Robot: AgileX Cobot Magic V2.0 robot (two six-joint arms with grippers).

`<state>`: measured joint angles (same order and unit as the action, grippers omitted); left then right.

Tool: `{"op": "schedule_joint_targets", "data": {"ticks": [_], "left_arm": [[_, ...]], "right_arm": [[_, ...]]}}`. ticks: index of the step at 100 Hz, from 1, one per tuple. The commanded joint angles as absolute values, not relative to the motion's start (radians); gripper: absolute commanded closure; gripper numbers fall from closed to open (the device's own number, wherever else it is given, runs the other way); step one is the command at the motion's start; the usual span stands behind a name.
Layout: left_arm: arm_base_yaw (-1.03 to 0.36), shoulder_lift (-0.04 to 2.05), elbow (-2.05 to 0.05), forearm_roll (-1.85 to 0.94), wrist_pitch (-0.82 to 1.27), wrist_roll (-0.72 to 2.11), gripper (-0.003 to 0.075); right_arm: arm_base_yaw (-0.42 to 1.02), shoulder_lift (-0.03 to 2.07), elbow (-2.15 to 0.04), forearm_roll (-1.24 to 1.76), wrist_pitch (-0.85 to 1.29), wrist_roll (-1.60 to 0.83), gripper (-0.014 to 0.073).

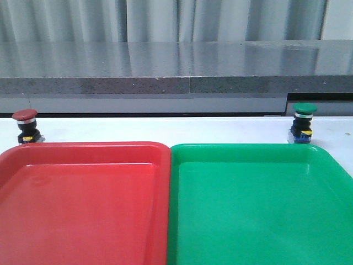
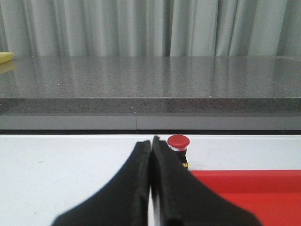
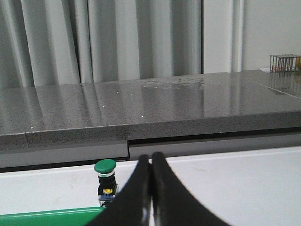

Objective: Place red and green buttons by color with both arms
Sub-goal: 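Move the left gripper toward the red-capped button beyond the red tray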

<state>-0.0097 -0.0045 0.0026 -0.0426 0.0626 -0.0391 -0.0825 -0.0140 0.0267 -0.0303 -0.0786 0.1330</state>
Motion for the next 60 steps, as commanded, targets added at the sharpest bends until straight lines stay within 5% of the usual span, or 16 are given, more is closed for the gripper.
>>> {"op": "schedule_joint_targets", "data": {"ticks": [1, 60], "left_arm": [[-0.016, -0.035, 0.013, -0.042, -0.018, -0.049, 0.0741], [-0.014, 0.004, -0.086, -0.055, 0.032, -0.053, 0.0741]], "right_arm": [[-0.086, -0.033, 0.009, -0.040, -0.164, 0.128, 0.0651], [-0.086, -0.033, 0.009, -0.040, -0.164, 0.128, 0.0651]]}}
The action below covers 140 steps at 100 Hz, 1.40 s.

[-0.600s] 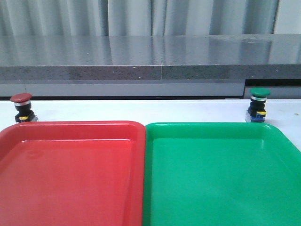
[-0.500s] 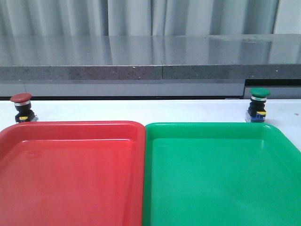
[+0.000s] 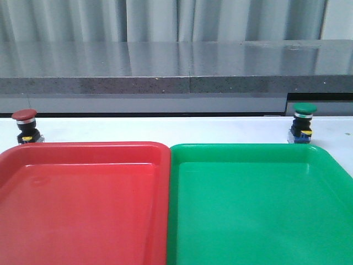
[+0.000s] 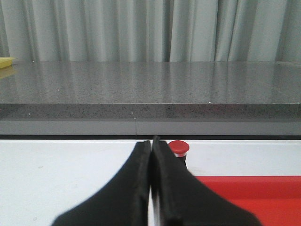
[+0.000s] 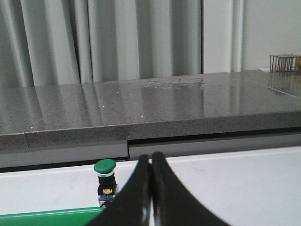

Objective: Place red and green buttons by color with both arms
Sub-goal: 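Move the left gripper toward the red-capped button beyond the red tray, then lower the left gripper and grasp the red-capped button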

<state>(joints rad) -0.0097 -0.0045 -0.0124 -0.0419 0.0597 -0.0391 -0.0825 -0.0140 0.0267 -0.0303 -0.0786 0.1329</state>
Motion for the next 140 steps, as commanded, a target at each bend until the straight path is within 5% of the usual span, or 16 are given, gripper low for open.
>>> {"op": "schedule_joint_targets", "data": {"ticks": [1, 54, 63, 78, 85, 140], "left_arm": [[-0.014, 0.008, -0.092, -0.062, 0.040, -0.053, 0.0741], [-0.015, 0.542, -0.626, -0.073, 0.379, -0.053, 0.0703], [-0.015, 0.645, -0.693, -0.096, 0.381, -0.053, 0.0570], [-0.015, 0.823, -0.788, -0.104, 0.390, -0.053, 0.0228], [-0.015, 0.907, -0.835, -0.104, 0.415, -0.053, 0.0145], [-0.015, 1.579, -1.340, -0.206, 0.829, -0.053, 0.0178]], "right_arm": [[-0.086, -0.033, 0.009, -0.040, -0.164, 0.128, 0.0651], [-0.086, -0.033, 0.009, -0.040, -0.164, 0.128, 0.0651], [-0.086, -0.033, 0.009, -0.040, -0.164, 0.128, 0.0651], [-0.086, -0.033, 0.009, -0.040, -0.164, 0.128, 0.0651], [-0.086, -0.033, 0.009, -0.040, -0.164, 0.128, 0.0651], [-0.086, -0.033, 0.009, -0.040, -0.164, 0.128, 0.0651]]}}
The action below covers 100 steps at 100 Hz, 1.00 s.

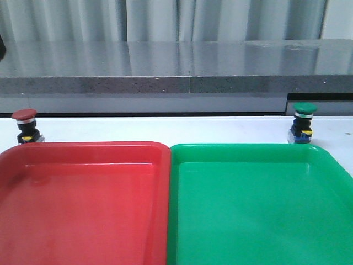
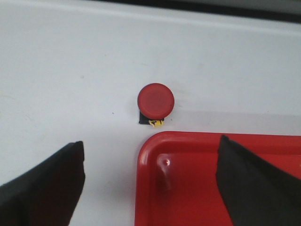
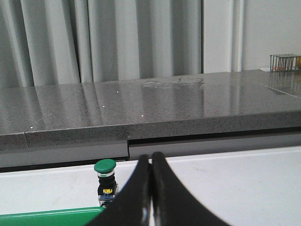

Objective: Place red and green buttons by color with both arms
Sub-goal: 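Lower the left gripper and grasp the red-capped button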

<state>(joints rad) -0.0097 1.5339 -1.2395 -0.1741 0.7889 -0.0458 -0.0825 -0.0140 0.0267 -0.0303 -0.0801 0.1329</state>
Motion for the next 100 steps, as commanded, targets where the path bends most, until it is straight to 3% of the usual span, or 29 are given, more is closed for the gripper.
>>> {"op": "schedule_joint_targets", "data": {"ticks": [1, 34, 68, 82, 100], "left_arm": [[-0.015, 1.593, -1.346, -0.207, 0.838, -0.053, 0.0178], [-0.015, 1.837, -1.569, -0.237, 0.930, -0.026, 0.0178], [-0.015, 1.945, -1.591, -0.238, 0.920, -0.026, 0.0194], [-0.015, 1.962, -1.591, -0.238, 0.918, -0.026, 0.0318], [-0.015, 1.962, -1.591, -0.238, 0.916, -0.026, 0.0611]], "right_arm": [[-0.086, -0.033, 0.009, -0.040, -0.164, 0.128, 0.0651], [-0.086, -0.033, 0.009, -0.040, -0.164, 0.128, 0.0651], [-0.086, -0.033, 0.009, -0.040, -0.164, 0.128, 0.0651], [-0.086, -0.033, 0.009, -0.040, -0.164, 0.128, 0.0651], [-0.086, -0.033, 0.009, -0.040, -0.164, 0.128, 0.0651]]}}
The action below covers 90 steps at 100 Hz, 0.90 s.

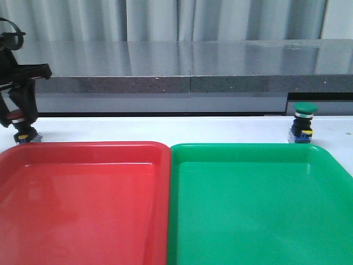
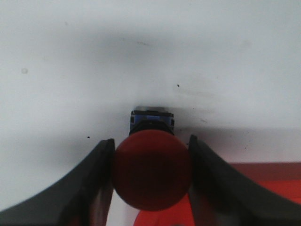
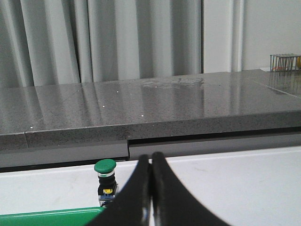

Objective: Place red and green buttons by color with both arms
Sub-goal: 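Lower the left gripper and grasp the red-capped button, then lift the red button and carry it over the red tray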

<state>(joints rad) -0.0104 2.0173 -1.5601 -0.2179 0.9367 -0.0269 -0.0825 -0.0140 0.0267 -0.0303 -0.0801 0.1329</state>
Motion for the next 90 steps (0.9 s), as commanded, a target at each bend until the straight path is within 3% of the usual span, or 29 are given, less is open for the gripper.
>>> {"op": "schedule_joint_targets", "data": {"ticks": [1, 11, 49, 90], "left_arm": [[-0.015, 1.962, -1.591, -0.238, 0.916, -0.026, 0.0631], [-0.015, 1.962, -1.607, -0.238, 0.923, -0.026, 0.0743], [-0.076, 1.796, -1.661, -0.231, 1.001, -0.026, 0.0741], [-0.291, 1.661, -1.543, -0.074, 1.095, -0.108, 0.0741]], "right_arm": [[-0.086, -0.033, 0.009, -0.040, -0.164, 0.128, 0.0651], [-0.086, -0.033, 0.009, -0.040, -0.164, 0.128, 0.0651], [-0.086, -0.033, 0.009, -0.040, -0.164, 0.128, 0.0651], [-0.086, -0.033, 0.009, -0.040, -0.164, 0.128, 0.0651]]}}
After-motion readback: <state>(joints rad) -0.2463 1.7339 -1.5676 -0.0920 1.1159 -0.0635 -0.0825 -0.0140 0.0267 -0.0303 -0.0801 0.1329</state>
